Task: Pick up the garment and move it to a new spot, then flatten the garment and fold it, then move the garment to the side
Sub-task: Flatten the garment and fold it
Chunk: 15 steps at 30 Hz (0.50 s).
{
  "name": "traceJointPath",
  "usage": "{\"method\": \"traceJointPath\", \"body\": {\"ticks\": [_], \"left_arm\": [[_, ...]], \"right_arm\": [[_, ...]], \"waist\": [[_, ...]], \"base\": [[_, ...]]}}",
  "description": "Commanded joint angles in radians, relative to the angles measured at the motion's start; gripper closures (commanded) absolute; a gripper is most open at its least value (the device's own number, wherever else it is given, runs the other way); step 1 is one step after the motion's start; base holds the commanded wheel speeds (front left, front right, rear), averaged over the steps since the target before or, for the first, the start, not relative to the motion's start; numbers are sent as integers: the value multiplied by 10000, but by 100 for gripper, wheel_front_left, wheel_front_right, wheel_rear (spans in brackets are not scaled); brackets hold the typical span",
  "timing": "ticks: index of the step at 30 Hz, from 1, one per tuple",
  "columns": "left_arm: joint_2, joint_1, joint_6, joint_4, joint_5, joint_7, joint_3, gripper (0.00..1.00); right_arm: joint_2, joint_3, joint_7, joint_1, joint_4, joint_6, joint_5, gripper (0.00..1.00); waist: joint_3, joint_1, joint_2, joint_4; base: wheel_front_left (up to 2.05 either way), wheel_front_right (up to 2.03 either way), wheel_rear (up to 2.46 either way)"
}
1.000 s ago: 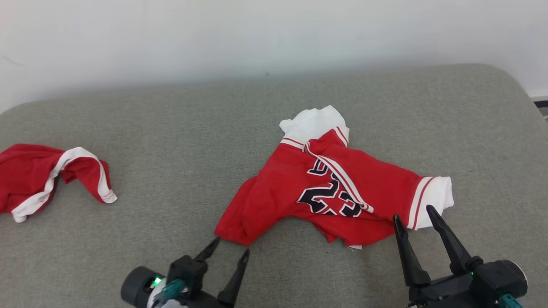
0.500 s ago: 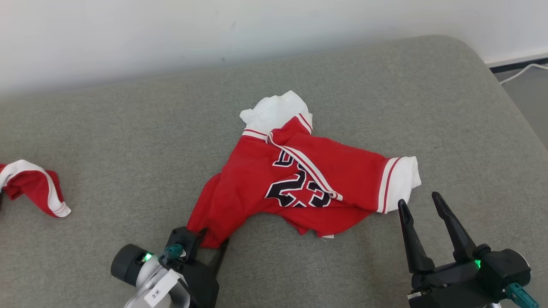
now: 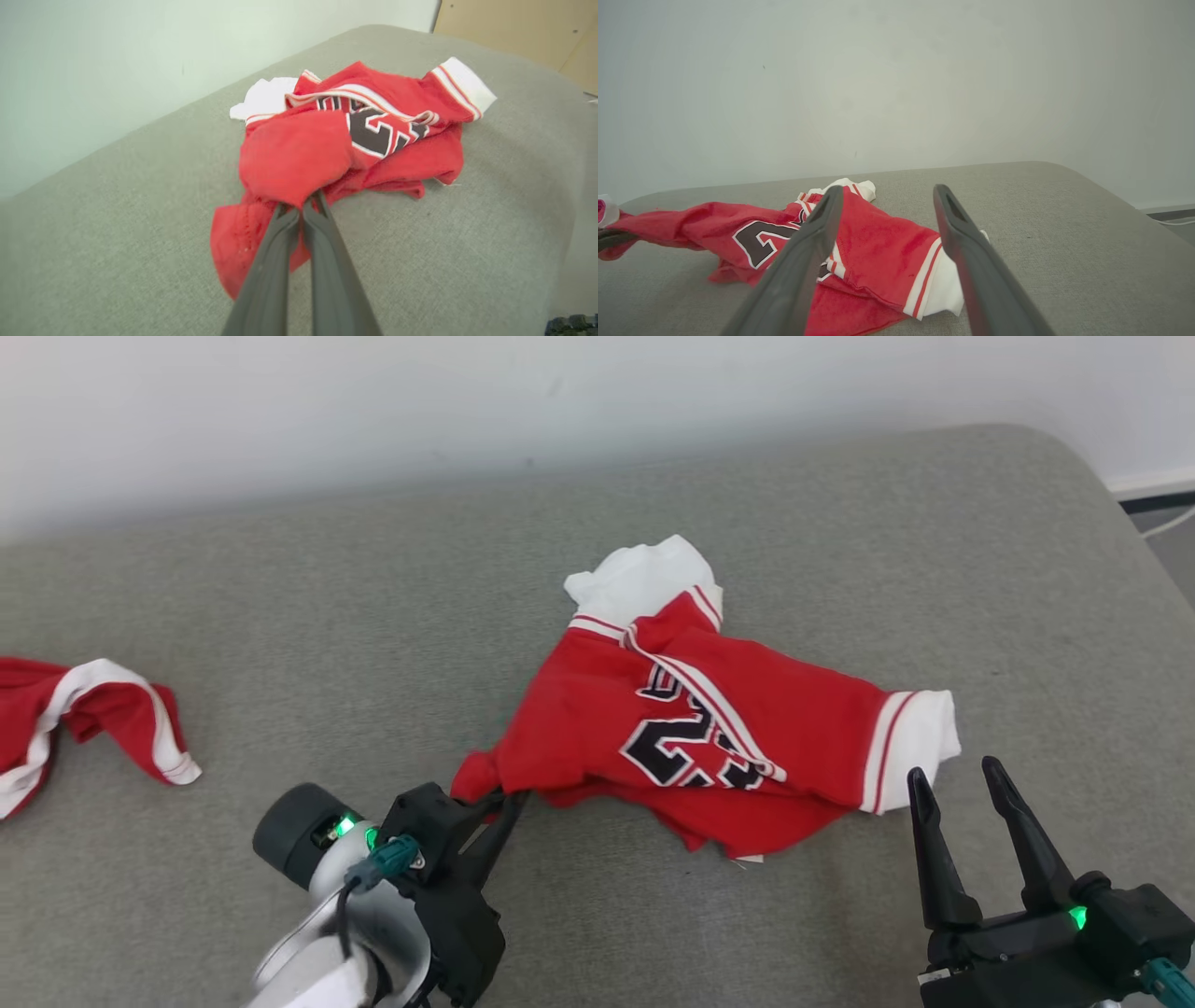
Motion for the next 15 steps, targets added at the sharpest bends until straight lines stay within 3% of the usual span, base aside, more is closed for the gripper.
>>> {"method": "traceJointPath", "body": {"ticks": [1, 2, 6, 10, 15], "left_arm": [[494, 399, 0, -1506, -131, 716, -87, 100], [494, 399, 0, -1506, -131, 716, -87, 100], [1583, 701, 26, -4690, -152, 2164, 5, 100], [2319, 668, 33, -7125, -347, 3385, 292, 100], [2845, 118, 25, -8214, -732, 4478, 675, 100]], "right_arm": [[-9, -84, -17, 77, -28, -3, 65, 0], [-9, -84, -17, 77, -28, -3, 65, 0], [-11, -197, -17, 131, 1, -3, 127, 0], [-8, -266, -17, 135, 36, -3, 201, 0], [-9, -211, -17, -36, 80, -3, 323, 0]], "waist": [[-142, -1, -1, 383], [-142, -1, -1, 383], [-236, -1, -1, 715], [-302, -1, -1, 970], [-276, -1, -1, 1076]], "base": [[0, 0, 0], [0, 0, 0], [0, 0, 0], [0, 0, 0], [0, 0, 0]]}}
